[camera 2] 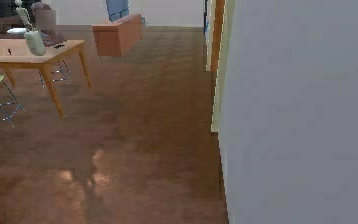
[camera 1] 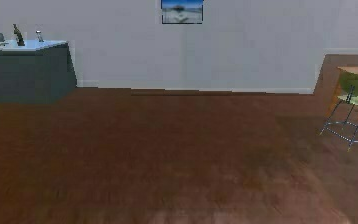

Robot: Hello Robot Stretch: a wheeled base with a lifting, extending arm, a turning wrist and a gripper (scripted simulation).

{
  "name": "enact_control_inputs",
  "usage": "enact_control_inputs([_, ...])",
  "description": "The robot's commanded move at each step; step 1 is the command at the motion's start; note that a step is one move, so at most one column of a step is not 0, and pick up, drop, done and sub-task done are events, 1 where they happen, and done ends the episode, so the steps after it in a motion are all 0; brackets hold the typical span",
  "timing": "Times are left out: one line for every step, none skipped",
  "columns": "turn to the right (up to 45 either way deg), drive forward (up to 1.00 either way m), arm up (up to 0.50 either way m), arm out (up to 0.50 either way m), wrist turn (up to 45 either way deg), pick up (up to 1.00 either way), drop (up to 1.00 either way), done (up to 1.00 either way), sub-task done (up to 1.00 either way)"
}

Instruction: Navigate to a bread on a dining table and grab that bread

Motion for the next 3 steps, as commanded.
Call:
enact_control_inputs([0.0, 0.3, 0.0, 0.0, 0.0, 0.0, 0.0, 0.0, 0.0])
enact_control_inputs([-45.0, 0.0, 0.0, 0.0, 0.0, 0.0, 0.0, 0.0, 0.0])
enact_control_inputs([-42.0, 0.0, 0.0, 0.0, 0.0, 0.0, 0.0, 0.0, 0.0])
